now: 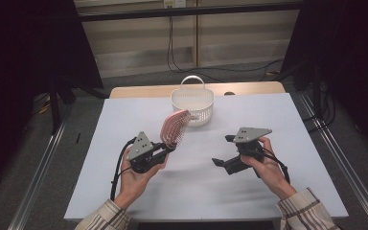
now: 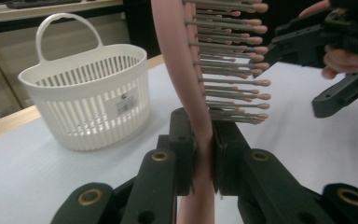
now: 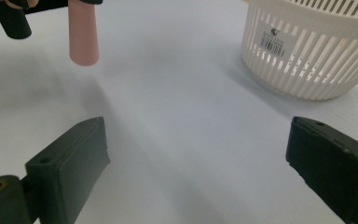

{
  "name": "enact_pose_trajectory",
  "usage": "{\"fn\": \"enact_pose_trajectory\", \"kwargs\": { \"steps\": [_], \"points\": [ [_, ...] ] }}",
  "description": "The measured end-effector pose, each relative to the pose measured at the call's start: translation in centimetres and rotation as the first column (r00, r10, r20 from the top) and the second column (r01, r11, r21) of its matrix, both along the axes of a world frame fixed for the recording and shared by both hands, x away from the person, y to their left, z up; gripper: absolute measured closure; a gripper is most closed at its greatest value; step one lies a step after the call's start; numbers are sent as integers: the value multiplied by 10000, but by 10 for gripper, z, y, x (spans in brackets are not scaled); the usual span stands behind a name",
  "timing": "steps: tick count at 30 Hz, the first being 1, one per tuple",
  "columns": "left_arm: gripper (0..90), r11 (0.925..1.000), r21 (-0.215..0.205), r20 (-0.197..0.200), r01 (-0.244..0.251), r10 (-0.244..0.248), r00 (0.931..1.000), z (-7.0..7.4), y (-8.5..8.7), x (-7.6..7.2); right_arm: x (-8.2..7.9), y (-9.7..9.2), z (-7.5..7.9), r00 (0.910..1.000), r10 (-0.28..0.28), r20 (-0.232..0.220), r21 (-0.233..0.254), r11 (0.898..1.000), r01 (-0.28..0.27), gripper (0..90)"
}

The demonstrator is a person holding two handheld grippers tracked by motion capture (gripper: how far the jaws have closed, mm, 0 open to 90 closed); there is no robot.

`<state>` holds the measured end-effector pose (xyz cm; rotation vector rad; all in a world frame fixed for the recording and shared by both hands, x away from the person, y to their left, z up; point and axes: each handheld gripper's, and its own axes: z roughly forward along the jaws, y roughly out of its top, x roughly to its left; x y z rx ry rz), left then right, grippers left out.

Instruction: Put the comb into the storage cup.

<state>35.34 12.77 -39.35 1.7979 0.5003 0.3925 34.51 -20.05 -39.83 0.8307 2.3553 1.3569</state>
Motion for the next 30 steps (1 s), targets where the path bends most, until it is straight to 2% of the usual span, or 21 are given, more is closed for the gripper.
{"fn": "enact_pose_trajectory", "kwargs": {
  "steps": [4, 5, 7, 8, 12, 14, 20, 24, 26, 28, 30],
  "points": [
    [806, 9985, -410, -146, 353, -359, 9992, 0, -1, -1, -1, -3, 4, 9996, 12, 266, 429, 9991, -23, 57],
    [806, 9973, -601, -194, 429, -441, 9988, 0, -1, -1, -1, -4, 5, 9990, 62, 438, 502, 9987, -84, 57],
    [806, 9971, -621, -149, 442, -452, 9989, 1, -2, -1, -2, -5, 6, 9960, 118, 883, 421, 9990, -156, 58],
    [806, 9962, -720, -211, 487, -503, 9985, 0, -2, -1, -2, -5, 7, 9951, 3, 988, 605, 9981, -63, 59],
    [806, 9930, -964, -407, 679, -721, 9966, -1, -3, -1, -4, -4, 10, 9933, 16, 1159, 1191, 9928, -155, 60],
    [806, 9916, -1060, -394, 742, -787, 9961, -2, -3, 0, -5, -4, 11, 9936, 252, 1098, 1520, 9875, -419, 60],
    [806, 9863, -1299, -562, 1014, -1094, 9924, -6, -8, 4, -7, -3, 15, 9926, 463, 1126, 2034, 9767, -686, 56],
    [806, 9790, -1511, -620, 1371, -1478, 9871, -6, -11, 5, -8, -2, 18, 9925, 406, 1156, 2376, 9690, -673, 50],
    [806, 9698, -1943, -926, 1474, -1677, 9815, -6, -13, 5, -8, -1, 20, 9908, 628, 1195, 2445, 9654, -906, 49],
    [806, 9724, -1652, -678, 1647, -1778, 9817, -3, -18, 5, -9, 0, 20, 9883, 797, 1301, 2476, 9626, -1102, 43],
    [806, 9732, -1543, -496, 1706, -1801, 9824, -2, -23, 6, -9, 1, 21, 9879, 807, 1328, 2536, 9607, -1126, 47]
  ]
}}
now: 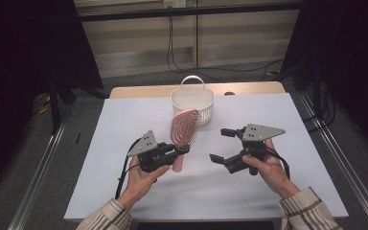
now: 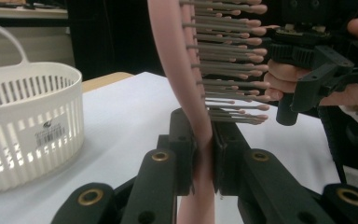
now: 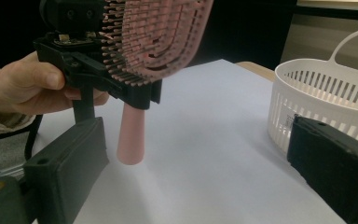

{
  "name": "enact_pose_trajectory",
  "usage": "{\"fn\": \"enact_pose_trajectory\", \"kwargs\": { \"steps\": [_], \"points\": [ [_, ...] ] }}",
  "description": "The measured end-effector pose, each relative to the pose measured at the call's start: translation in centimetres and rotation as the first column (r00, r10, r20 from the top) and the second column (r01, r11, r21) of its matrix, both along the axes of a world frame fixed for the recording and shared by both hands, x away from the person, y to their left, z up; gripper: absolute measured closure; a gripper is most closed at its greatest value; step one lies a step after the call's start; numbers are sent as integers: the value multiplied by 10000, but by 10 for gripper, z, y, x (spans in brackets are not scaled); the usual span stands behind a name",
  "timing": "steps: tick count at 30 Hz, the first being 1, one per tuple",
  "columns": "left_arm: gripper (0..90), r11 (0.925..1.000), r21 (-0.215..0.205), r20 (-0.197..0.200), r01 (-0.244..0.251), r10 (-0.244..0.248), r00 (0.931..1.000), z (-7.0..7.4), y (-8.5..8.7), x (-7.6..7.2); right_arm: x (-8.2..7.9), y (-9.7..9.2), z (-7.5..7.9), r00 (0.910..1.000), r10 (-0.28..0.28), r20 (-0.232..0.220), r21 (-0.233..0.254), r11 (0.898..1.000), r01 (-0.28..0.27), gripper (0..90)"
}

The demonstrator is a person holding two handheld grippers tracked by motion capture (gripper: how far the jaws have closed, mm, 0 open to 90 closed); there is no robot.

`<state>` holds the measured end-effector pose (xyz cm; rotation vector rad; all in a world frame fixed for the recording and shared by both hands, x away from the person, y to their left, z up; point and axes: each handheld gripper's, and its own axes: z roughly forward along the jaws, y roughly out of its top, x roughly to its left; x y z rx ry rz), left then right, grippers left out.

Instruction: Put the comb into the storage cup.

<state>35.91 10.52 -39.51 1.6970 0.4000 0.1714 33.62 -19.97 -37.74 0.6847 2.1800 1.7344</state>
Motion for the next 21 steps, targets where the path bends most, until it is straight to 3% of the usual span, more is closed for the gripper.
{"fn": "enact_pose_trajectory", "kwargs": {
  "steps": [4, 8, 11, 15, 21],
  "points": [
    [806, 9998, -72, 78, 159, -159, 9998, -2, -6, 4, 0, 0, 6, 9999, -11, 134, 127, 9999, 9, 51],
    [806, 9998, -141, -190, 161, -164, 9997, -10, -10, 14, 4, 5, 19, 9991, -69, 412, 523, 9986, 47, 50],
    [806, 9997, -126, -122, 189, -191, 9997, -9, -11, 18, 7, 9, 28, 9983, 42, 582, 578, 9983, -75, 49],
    [806, 9997, 3, -8, 241, -241, 9997, -1, -10, 17, 12, 10, 35, 9978, 95, 663, 678, 9976, -140, 46],
    [807, 9984, -209, 123, 526, -523, 9986, 0, -9, 9, 19, 20, 42, 9959, 371, 825, 847, 9954, -440, 27]
  ]
}}
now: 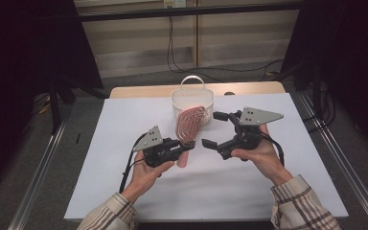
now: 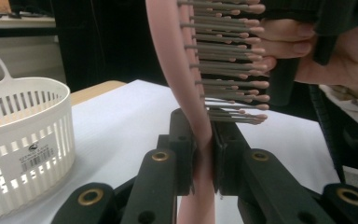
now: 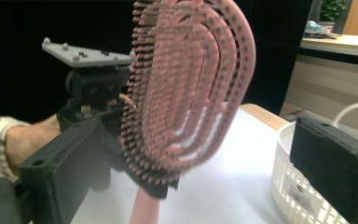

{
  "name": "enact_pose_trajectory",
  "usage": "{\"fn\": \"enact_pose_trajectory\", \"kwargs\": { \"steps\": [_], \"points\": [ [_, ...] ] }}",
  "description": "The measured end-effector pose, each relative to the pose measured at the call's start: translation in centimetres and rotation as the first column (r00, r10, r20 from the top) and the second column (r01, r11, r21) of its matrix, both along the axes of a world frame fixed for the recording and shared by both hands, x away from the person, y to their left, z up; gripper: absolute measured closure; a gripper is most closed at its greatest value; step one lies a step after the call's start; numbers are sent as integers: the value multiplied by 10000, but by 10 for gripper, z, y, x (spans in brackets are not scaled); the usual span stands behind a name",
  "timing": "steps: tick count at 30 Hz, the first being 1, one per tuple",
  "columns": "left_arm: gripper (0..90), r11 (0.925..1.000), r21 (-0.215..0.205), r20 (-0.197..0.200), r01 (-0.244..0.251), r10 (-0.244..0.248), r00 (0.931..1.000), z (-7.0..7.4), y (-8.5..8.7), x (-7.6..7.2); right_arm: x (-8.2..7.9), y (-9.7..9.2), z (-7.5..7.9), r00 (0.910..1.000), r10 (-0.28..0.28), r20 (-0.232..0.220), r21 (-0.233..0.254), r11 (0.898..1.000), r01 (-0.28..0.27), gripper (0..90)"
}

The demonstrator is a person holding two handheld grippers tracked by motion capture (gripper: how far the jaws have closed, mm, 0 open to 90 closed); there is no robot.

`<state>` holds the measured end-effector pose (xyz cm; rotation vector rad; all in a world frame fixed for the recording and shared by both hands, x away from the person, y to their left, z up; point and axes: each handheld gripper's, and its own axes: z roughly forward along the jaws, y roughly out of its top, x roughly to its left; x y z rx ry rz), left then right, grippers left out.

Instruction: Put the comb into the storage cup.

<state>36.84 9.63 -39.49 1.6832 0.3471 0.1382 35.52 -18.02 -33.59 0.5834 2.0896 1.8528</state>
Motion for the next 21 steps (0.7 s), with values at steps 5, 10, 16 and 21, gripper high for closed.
{"fn": "enact_pose_trajectory", "kwargs": {
  "steps": [5, 10, 16, 21],
  "points": [
    [807, 9998, 139, -119, 108, -106, 9999, -5, 1, 1, 0, 8, -1, 10000, 44, -25, -5, 10000, -44, 26],
    [807, 9992, 214, -159, 333, -329, 9993, -10, -1, 1, -2, 10, -4, 9999, 152, 76, 11, 9999, -152, 38],
    [807, 9977, 233, -209, 639, -634, 9978, -10, -3, -1, 0, 12, -9, 9996, 259, 106, 43, 9997, -259, 65],
    [807, 9966, 235, -210, 787, -782, 9967, -11, -7, -5, 0, 12, -7, 9993, 309, 212, 228, 9992, -313, 74]
  ]
}}
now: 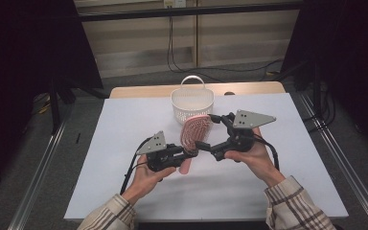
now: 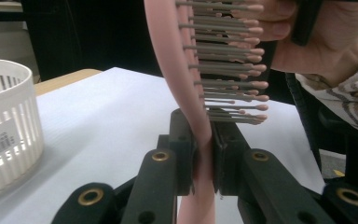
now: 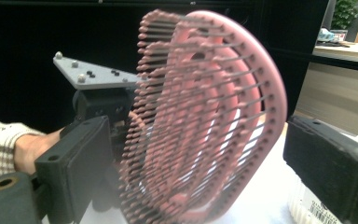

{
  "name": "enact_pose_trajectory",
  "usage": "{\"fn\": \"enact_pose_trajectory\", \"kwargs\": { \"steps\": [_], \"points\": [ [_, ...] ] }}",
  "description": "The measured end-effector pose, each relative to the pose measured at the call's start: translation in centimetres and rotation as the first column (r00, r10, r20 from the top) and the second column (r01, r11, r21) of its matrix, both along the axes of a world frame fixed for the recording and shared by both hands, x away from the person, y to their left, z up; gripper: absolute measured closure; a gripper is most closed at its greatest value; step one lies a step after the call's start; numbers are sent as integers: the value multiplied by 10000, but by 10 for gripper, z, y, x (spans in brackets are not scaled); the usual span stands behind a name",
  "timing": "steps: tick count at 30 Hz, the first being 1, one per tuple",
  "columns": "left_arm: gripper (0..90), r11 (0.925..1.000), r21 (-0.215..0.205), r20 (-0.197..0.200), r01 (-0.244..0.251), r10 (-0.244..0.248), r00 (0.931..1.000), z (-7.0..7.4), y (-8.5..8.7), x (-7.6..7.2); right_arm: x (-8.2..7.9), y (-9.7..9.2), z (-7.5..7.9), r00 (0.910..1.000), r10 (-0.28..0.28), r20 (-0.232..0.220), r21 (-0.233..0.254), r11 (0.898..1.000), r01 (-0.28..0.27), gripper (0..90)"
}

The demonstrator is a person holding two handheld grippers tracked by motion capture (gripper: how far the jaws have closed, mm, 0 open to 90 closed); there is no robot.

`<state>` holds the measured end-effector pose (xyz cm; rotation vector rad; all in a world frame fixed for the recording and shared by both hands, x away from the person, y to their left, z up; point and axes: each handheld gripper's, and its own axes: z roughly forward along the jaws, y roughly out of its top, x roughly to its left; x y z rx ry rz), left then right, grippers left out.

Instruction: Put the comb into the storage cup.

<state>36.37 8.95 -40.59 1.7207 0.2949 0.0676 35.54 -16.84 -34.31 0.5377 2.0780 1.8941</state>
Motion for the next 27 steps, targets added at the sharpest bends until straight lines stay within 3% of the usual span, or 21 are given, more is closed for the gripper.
{"fn": "enact_pose_trajectory", "kwargs": {
  "steps": [11, 17, 27],
  "points": [
    [807, 9990, -68, -95, 434, -435, 9990, -2, -7, -5, -1, 3, 0, 9978, 651, -91, 147, 9978, -650, 110],
    [807, 9986, -152, -138, 513, -515, 9986, -1, -5, -6, -2, 9, -4, 9962, 854, -150, -95, 9963, -855, 120],
    [807, 9969, -237, -153, 752, -756, 9970, -2, -7, -7, -2, 4, 0, 9942, 1072, -95, 307, 9938, -1068, 227]
  ]
}}
